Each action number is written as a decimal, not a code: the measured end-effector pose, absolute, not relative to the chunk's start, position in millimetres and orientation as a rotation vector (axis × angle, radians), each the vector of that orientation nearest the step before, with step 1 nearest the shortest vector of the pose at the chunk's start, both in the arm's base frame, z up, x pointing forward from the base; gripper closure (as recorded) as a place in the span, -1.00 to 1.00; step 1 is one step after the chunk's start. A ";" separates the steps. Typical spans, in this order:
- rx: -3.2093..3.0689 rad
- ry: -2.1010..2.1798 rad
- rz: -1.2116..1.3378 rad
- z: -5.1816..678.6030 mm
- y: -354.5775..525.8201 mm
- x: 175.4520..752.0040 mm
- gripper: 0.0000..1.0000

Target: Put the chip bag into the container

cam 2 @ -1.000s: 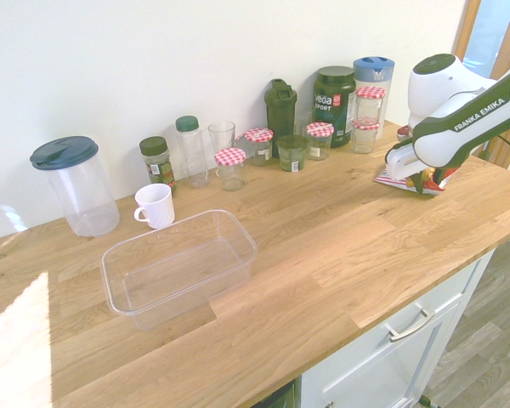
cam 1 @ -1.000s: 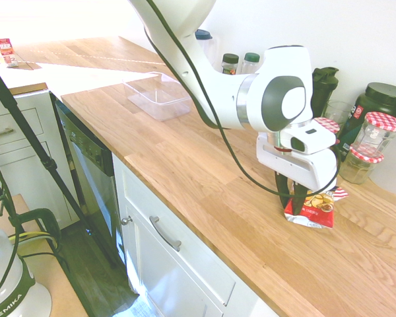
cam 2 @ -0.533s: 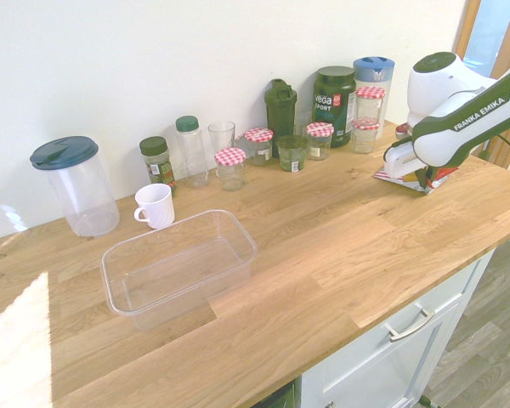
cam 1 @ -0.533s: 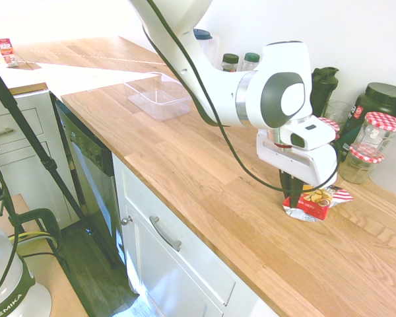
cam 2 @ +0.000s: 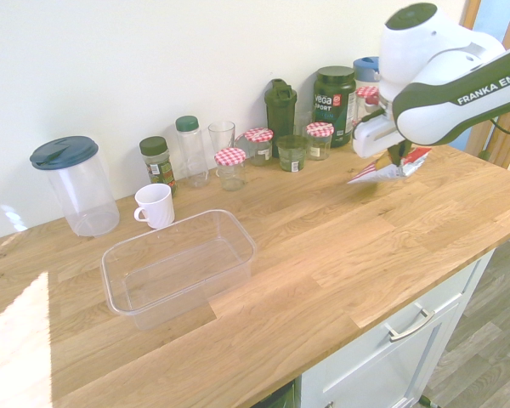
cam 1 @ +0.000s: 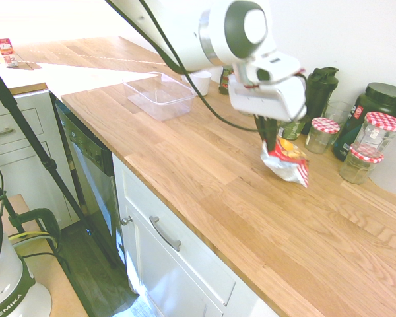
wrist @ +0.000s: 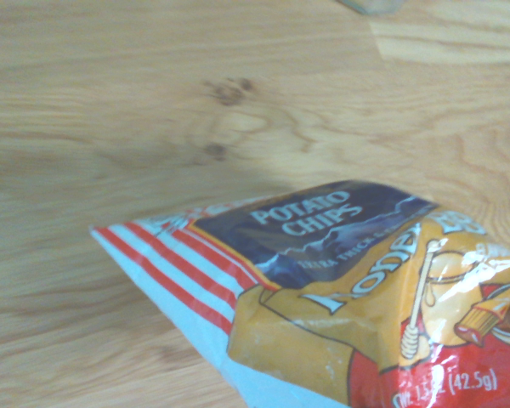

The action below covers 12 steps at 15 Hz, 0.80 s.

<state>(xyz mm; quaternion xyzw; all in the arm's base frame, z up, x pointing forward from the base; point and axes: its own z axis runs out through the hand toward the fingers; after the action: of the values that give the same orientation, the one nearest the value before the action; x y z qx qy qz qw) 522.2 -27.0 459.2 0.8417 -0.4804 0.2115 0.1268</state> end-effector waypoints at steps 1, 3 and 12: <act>2.449 -1.374 0.645 468.5 9.3 520.5 1.00; 2.446 -1.316 0.684 482.4 82.6 516.9 1.00; 2.407 -1.179 0.744 494.5 307.2 548.1 1.00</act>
<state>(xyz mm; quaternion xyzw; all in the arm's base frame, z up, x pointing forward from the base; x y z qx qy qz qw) 548.1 307.2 494.5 0.8513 -0.4172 0.2631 0.1791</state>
